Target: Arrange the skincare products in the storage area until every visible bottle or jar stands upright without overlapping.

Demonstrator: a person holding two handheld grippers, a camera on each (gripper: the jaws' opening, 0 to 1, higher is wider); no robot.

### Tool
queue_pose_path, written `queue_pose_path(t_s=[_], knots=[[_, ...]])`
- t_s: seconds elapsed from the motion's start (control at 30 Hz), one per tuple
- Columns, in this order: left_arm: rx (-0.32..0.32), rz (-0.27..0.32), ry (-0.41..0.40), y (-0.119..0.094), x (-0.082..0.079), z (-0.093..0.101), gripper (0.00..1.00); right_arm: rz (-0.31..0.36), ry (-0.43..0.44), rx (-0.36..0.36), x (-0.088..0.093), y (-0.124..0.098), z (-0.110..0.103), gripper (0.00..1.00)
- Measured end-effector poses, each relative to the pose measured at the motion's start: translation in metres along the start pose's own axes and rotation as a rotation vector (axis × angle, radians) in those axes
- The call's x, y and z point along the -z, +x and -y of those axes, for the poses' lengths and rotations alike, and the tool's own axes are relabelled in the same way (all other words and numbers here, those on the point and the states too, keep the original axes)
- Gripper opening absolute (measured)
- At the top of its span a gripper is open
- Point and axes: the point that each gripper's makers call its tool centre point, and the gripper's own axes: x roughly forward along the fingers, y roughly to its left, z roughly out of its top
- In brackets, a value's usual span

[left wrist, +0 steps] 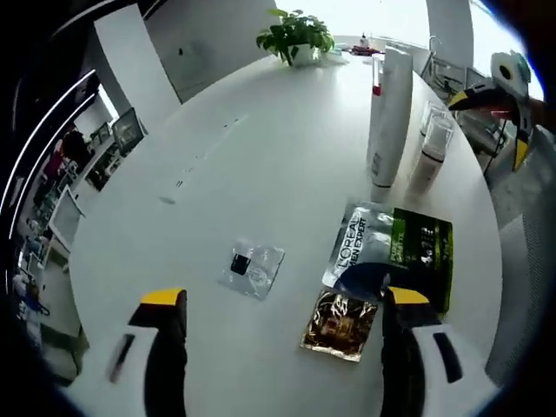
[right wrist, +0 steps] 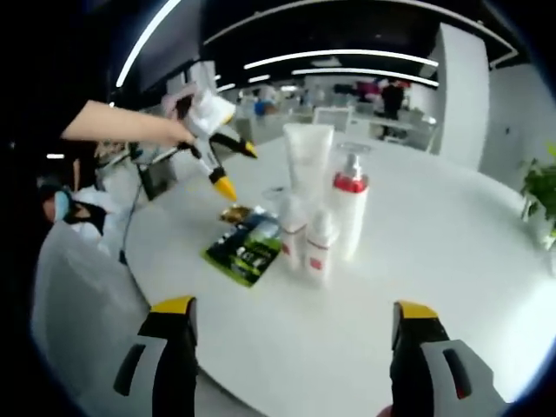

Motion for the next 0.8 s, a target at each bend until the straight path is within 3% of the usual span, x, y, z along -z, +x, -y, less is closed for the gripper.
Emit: queue_pose_path(t_s=[0.13,0.43,0.8], knots=[[0.003,-0.023,-0.014,0.011,0.007,-0.009,0.94,0.006,0.014,0.005,-0.001,-0.001,0.001,0.97],[0.056,-0.11,0.037,0.038,0.017,-0.019,0.95,-0.011,0.006,-0.005,0.002,0.002,-0.002,0.99],[0.143,-0.146,0.098,0.057,0.005,-0.028,0.86,0.005,0.069,0.023,0.002,-0.001,0.008,0.99]])
